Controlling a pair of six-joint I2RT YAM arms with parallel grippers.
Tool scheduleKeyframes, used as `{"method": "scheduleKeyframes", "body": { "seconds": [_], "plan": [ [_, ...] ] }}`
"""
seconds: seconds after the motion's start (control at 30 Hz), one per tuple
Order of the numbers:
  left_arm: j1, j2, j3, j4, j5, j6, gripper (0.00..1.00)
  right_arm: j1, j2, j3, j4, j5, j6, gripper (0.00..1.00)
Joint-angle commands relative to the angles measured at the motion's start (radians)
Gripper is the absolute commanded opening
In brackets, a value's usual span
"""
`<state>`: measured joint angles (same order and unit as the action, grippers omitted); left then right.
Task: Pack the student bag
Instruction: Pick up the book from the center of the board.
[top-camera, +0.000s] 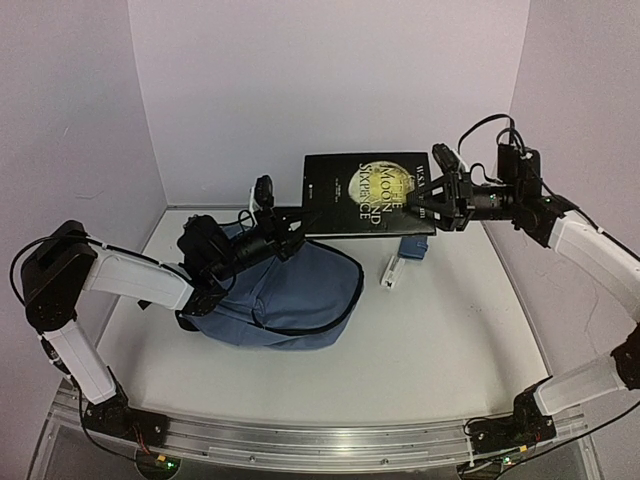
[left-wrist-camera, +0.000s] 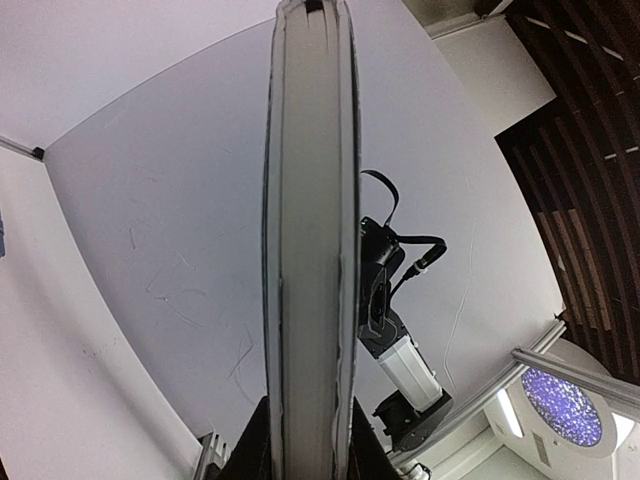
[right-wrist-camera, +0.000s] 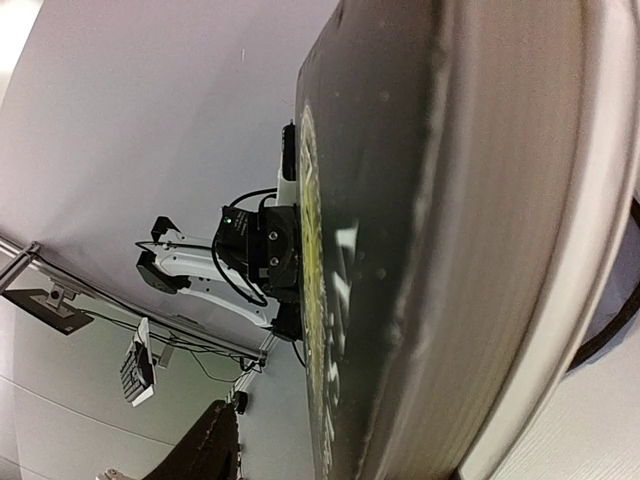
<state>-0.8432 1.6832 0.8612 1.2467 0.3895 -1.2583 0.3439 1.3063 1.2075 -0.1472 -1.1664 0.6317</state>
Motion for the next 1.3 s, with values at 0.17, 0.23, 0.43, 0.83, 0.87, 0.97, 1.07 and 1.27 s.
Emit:
{"method": "scheduleKeyframes", "body": {
  "seconds": [0.17,0.23,0.43,0.83,0.87,0.97,1.07,1.27],
  "plan": [
    [0.005,-0.163,0.002,-0.04,0.107,0.073,0.0,0.007,0.016,0.084,0.103,-0.054,0.033,0.51],
    [0.006,-0.191,0.0,-0.097,0.119,0.095,0.0,0.006,0.021,0.08,0.104,-0.058,0.032,0.5],
    [0.005,-0.204,0.004,-0.163,0.14,0.098,0.0,0.007,0.023,0.066,0.106,-0.085,0.037,0.39],
    [0.014,-0.136,0.027,-0.149,0.105,0.067,0.07,0.014,-0.008,0.023,0.108,-0.111,0.057,0.03],
    [0.015,-0.148,0.02,-0.178,0.093,0.083,0.15,0.013,-0.009,0.022,0.107,-0.11,0.064,0.0],
    [0.018,-0.209,0.017,-0.38,0.029,0.188,0.5,-0.007,-0.011,0.01,0.108,-0.109,0.091,0.0],
    [0.017,-0.29,0.037,-0.638,-0.065,0.324,0.7,-0.059,-0.022,-0.024,0.109,-0.092,0.119,0.0],
    [0.017,-0.345,0.163,-1.119,-0.177,0.591,0.83,-0.171,-0.048,-0.123,0.109,-0.077,0.155,0.0]
  ]
}}
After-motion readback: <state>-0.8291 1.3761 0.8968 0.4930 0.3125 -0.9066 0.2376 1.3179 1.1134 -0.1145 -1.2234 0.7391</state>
